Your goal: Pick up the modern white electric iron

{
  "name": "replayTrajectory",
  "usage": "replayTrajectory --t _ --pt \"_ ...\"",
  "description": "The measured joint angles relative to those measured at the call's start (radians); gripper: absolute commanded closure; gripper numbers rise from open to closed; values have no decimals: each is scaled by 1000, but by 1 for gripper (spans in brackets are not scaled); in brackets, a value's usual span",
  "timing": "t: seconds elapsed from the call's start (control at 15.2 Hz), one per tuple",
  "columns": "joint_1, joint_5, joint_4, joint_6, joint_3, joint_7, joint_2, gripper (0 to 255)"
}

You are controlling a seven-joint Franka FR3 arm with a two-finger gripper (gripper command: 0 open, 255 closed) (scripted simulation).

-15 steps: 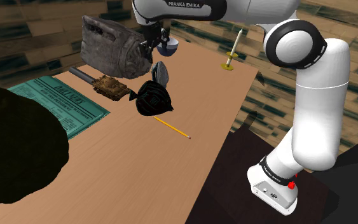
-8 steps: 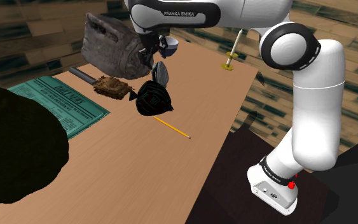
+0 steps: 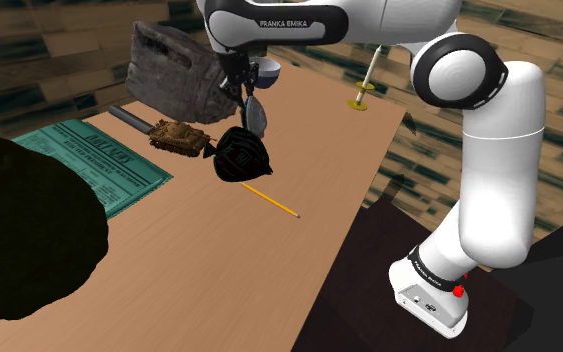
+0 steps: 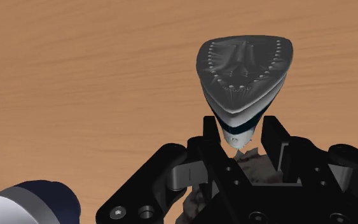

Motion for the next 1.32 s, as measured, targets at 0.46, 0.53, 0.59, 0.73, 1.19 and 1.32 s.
replayTrajectory --t 0.46,0.53,0.59,0.73,1.19,1.32 --pt "3 -3 32 -18 -1 -7 16 255" --pt "5 -3 45 -28 -1 -11 19 255" --pt "7 -3 62 -42 -2 -16 21 255" --pt "12 -4 91 -67 -2 -24 25 255" --pt "38 -13 241 -176 -8 -60 59 255" --pt "46 -17 285 -204 -11 -70 72 255"
